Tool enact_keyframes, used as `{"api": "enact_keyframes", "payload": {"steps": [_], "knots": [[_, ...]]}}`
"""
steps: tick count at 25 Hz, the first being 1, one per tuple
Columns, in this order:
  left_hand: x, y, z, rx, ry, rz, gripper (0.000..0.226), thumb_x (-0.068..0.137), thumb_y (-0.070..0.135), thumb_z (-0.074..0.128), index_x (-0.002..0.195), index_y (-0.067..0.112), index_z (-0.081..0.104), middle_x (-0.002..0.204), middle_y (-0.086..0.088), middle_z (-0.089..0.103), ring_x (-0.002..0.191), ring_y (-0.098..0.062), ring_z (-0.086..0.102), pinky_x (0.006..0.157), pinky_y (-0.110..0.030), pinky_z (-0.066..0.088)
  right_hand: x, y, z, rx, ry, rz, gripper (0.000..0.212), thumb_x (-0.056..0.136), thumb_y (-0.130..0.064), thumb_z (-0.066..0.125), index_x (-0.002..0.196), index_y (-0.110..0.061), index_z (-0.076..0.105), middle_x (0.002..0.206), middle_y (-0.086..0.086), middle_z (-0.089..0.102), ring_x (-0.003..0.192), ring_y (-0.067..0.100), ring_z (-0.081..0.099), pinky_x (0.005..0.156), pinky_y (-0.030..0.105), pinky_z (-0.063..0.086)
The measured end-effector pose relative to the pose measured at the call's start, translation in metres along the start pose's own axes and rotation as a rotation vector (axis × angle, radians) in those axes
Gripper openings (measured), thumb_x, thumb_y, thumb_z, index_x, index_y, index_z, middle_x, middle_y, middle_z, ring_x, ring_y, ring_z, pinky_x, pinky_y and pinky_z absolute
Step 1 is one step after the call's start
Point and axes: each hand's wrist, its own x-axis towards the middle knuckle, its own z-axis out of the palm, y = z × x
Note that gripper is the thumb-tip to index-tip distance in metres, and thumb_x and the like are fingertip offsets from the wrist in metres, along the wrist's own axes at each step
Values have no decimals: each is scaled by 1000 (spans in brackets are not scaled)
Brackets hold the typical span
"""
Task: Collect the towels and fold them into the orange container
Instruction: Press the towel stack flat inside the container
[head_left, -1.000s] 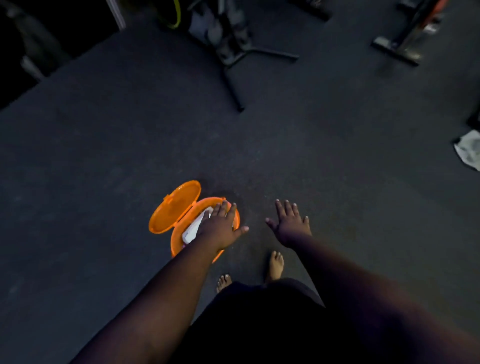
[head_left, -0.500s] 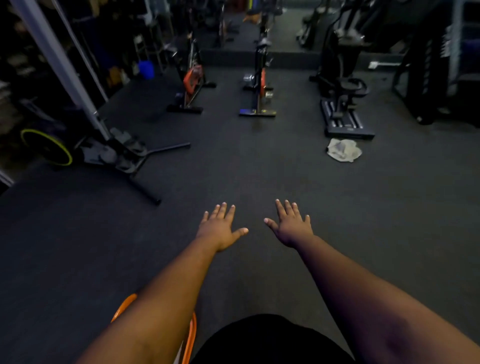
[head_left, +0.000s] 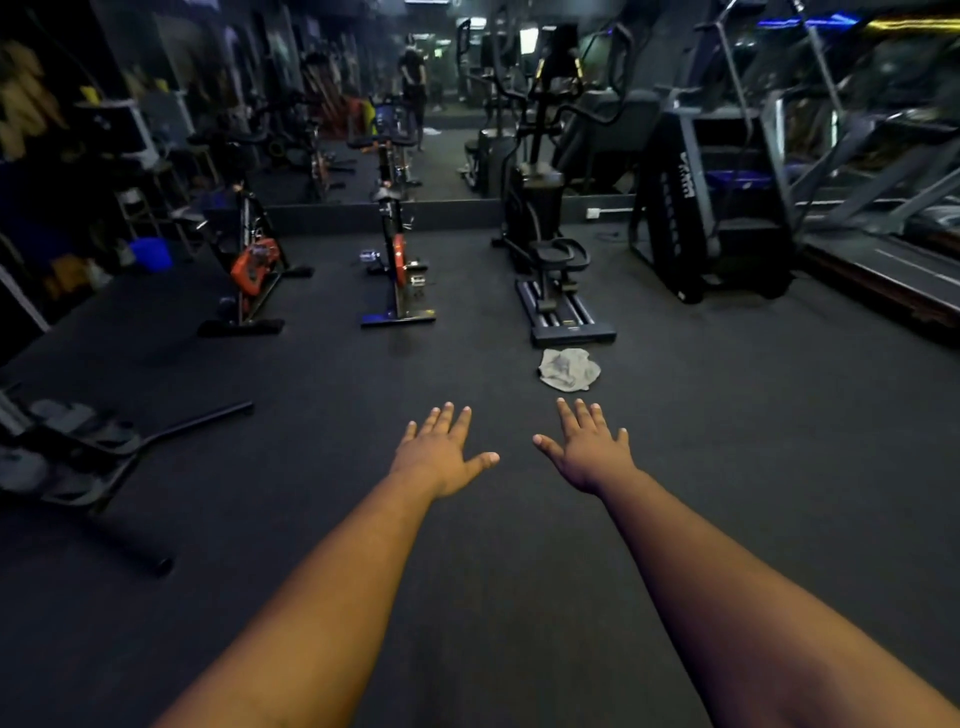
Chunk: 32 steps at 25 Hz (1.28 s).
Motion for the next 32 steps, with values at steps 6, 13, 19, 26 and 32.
{"api": "enact_keyframes", "payload": {"steps": [6,13,19,26,32], "knots": [[131,19,-14,31,-24,100,96,92,81,28,163,27,-6,171,-2,-8,158,-20,-4,128,-47,3,105,31,-18,19,26,88,88,93,-79,23,162,-31,-5,171,-1,-7,157,22,-10,122,63,6],[293,12,-44,26,-82,173,96,92,81,29,163,27,-7,171,-2,-9,158,-21,-5,128,-47,4,242,40,-34,67,1,193,88,93,-79,24,162,-33,-6,171,-2,-7,157,22,-10,122,63,6],[420,13,-46,49,-152,201,96,92,81,28,163,26,-7,171,-3,-9,158,-21,-5,128,-49,4,354,69,-41,84,-43,253,87,93,-79,23,161,-34,-8,171,-1,-8,157,21,-11,123,62,4],[589,43,-36,69,-236,161,96,93,80,28,163,26,-9,171,-3,-11,158,-21,-5,128,-48,3,519,130,-47,88,-118,246,87,94,-78,23,161,-33,-8,171,-1,-8,157,22,-12,123,62,3],[723,72,-42,57,-305,109,95,93,79,28,163,26,-9,171,-3,-10,158,-21,-5,128,-49,3,652,182,-65,84,-212,227,87,94,-78,23,162,-32,-7,171,0,-8,157,23,-12,123,63,4]]}}
